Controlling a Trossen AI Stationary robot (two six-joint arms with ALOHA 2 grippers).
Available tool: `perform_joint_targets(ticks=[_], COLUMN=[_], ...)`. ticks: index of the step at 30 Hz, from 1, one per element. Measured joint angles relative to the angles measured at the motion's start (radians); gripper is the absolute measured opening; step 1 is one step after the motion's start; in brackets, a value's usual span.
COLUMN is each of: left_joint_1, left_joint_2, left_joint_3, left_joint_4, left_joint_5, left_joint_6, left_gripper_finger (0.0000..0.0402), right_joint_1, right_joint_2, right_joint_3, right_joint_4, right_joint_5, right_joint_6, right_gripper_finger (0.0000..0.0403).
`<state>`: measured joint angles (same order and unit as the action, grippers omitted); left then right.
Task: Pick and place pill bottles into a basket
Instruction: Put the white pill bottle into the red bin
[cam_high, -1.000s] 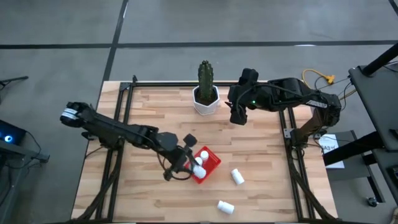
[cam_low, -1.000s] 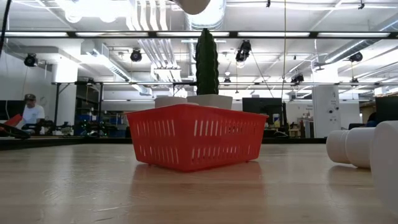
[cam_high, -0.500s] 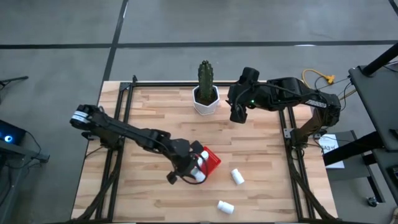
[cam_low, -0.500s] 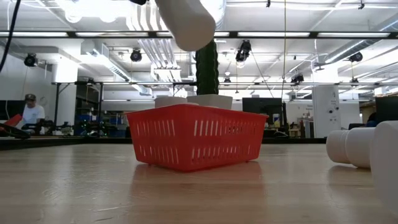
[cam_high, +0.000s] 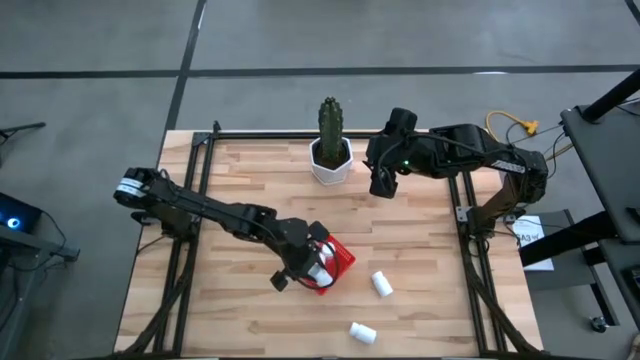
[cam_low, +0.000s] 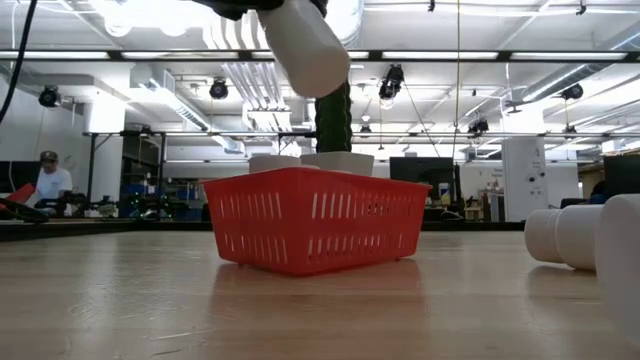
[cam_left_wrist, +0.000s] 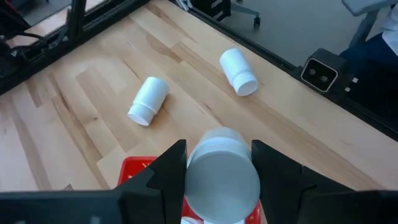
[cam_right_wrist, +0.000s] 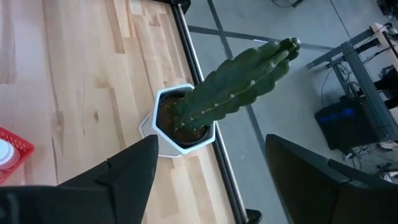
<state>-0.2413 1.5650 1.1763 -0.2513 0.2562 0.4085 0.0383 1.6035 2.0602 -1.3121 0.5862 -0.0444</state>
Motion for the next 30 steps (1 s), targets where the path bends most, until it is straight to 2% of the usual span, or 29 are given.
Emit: perform_joint_targets(ticks=[14, 21, 24, 30], left_joint_1=[0.041, 0.1, 0.115, 0.122], left_joint_2=[0.001, 0.051, 0.07, 0.122], left_joint_3=[-0.001, 0.036, 0.038, 0.094], left_joint_4=[-0.008, 0.034, 0.003, -0.014], left_joint_5=[-0.001, 0.008, 0.046, 0.051], left_joint_6=[0.003, 0.026, 0.034, 0.053], left_gripper_finger=[0.014, 0.014, 0.014, 0.014], right_joint_1=[-0.004, -0.01, -0.009, -0.016], right_joint_2=[0.0, 0.0, 0.001, 0.001], right_joint_3=[0.0, -0.007, -0.012, -0.016], right_joint_4=[0.001, 0.002, 0.001, 0.001], right_joint_5=[0.0, 0.0, 0.0, 0.0], right_joint_6=[0.002, 0.01, 0.009, 0.008], right_gripper_finger=[0.0279, 0.0284, 0.0287, 0.0285])
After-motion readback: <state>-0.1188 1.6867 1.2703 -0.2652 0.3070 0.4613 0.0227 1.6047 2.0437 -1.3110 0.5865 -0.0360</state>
